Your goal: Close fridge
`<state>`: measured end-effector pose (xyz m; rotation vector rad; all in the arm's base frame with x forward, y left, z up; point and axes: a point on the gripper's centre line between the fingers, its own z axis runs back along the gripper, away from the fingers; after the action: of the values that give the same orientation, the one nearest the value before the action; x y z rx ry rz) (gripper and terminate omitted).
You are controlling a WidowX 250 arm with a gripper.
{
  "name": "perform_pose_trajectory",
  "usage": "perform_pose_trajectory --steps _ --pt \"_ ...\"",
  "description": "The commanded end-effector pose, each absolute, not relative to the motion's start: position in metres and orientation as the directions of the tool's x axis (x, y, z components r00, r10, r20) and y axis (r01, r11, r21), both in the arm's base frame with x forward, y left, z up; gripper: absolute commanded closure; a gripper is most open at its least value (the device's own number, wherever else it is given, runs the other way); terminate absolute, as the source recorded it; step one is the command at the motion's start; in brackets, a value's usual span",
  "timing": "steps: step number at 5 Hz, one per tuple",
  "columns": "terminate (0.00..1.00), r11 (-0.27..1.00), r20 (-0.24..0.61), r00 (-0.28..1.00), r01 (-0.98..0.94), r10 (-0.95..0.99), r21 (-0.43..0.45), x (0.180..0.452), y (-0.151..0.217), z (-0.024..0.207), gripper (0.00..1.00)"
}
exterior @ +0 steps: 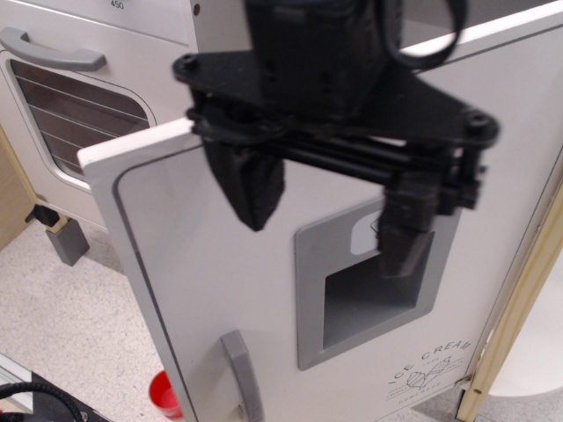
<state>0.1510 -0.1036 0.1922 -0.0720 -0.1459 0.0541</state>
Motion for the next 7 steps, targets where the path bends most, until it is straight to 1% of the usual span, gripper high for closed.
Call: perform_pose_trajectory --steps 1,2,3,4,5,7 --pt "0.00 0.995 0.164 0.984 -0.057 0.069 -0.081 0.156 -0.115 0.190 0.00" --pt "0.00 0.994 0.162 0.983 -0.076 0.088 -0.078 0.157 -0.120 0.177 0.00" --pt "0.00 0.990 0.158 0.980 -0.113 0.124 -0.081 0.165 -0.116 0.170 0.00" --pt "0.00 0.987 0.181 0.971 -0.140 0.153 -0.082 0.175 -0.105 0.170 0.00" --pt "0.00 0.981 0.201 0.962 -0.171 0.186 -0.089 0.198 -0.091 0.171 0.00" --pt "0.00 0.968 0.223 0.943 -0.230 0.247 -0.100 0.240 -0.074 0.171 0.00"
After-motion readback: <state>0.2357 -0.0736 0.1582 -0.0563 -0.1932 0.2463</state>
